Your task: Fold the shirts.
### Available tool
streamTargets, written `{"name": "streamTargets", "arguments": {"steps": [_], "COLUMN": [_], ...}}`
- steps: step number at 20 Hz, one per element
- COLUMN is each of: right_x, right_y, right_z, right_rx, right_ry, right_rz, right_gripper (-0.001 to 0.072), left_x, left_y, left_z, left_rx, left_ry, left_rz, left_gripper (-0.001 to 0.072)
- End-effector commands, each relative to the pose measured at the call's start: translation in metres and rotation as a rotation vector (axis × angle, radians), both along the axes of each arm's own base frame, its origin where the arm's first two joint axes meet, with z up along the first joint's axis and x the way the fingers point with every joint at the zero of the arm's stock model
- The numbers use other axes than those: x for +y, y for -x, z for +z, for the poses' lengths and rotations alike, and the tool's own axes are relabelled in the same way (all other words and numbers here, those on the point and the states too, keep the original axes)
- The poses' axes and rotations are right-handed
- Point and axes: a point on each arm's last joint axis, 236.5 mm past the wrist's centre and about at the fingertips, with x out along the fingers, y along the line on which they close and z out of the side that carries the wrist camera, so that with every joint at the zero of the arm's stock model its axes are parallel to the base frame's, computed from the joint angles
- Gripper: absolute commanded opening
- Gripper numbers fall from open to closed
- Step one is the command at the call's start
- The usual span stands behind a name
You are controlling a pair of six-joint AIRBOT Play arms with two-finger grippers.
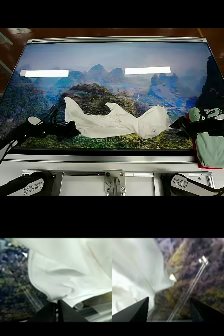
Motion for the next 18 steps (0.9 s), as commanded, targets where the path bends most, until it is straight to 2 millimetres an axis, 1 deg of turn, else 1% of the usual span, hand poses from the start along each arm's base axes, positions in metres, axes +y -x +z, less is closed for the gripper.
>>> {"name": "streamTargets", "arguments": {"steps": [1,3,5,6,8,9,10,11,12,13,14,15,16,17,18], "right_x": [-0.01,-0.004,0.005,0.009,0.014,0.015,0.016,0.016,0.015,0.013,0.012,0.01,0.008,0.003,-0.01], "right_y": [-0.019,-0.022,-0.027,-0.031,-0.04,-0.044,-0.048,-0.053,-0.061,-0.071,-0.083,-0.094,-0.103,-0.109,-0.112], "right_z": [-0.013,-0.022,-0.032,-0.036,-0.035,-0.03,-0.018,-0.002,0.02,0.05,0.088,0.13,0.181,0.233,0.29], "right_rx": [-0.03,-0.018,-0.01,-0.016,-0.043,-0.056,-0.082,-0.117,-0.166,-0.229,-0.308,-0.401,-0.511,-0.616,-0.725], "right_ry": [0.018,-0.005,-0.003,0.011,0.034,0.032,0.03,0.037,0.047,0.067,0.091,0.127,0.18,0.25,0.36], "right_rz": [-0.093,-0.1,-0.079,-0.065,-0.047,-0.029,0.011,0.055,0.096,0.128,0.149,0.161,0.176,0.16,0.111], "right_gripper": [0.0637,0.0548,0.0545,0.0401,0.0077,0.0054,0.0054,0.0054,0.0054,0.0054,0.0054,0.0054,0.0054,0.0053,0.0053], "left_x": [-0.004,-0.004,-0.004,-0.004,-0.007,-0.009,-0.011,-0.012,-0.013,-0.014,-0.013,-0.01,-0.004,0.01,0.036], "left_y": [-0.004,-0.004,-0.004,-0.004,-0.003,-0.005,-0.011,-0.022,-0.036,-0.053,-0.068,-0.082,-0.092,-0.097,-0.098], "left_z": [0.02,0.022,0.022,0.022,0.026,0.033,0.043,0.061,0.085,0.121,0.163,0.22,0.282,0.356,0.418], "left_rx": [-0.059,-0.063,-0.063,-0.064,-0.066,-0.087,-0.129,-0.195,-0.272,-0.372,-0.483,-0.623,-0.775,-0.956,-1.115], "left_ry": [0.021,0.021,0.022,0.022,0.031,0.039,0.042,0.042,0.041,0.039,0.037,0.029,0.01,-0.037,-0.148], "left_rz": [-0.01,-0.01,-0.009,-0.01,-0.031,-0.061,-0.092,-0.116,-0.134,-0.147,-0.158,-0.166,-0.162,-0.138,-0.1], "left_gripper": [0.004,0.004,0.004,0.004,0.004,0.004,0.0039,0.0039,0.0039,0.0039,0.0039,0.0038,0.0039,0.0039,0.0039]}}
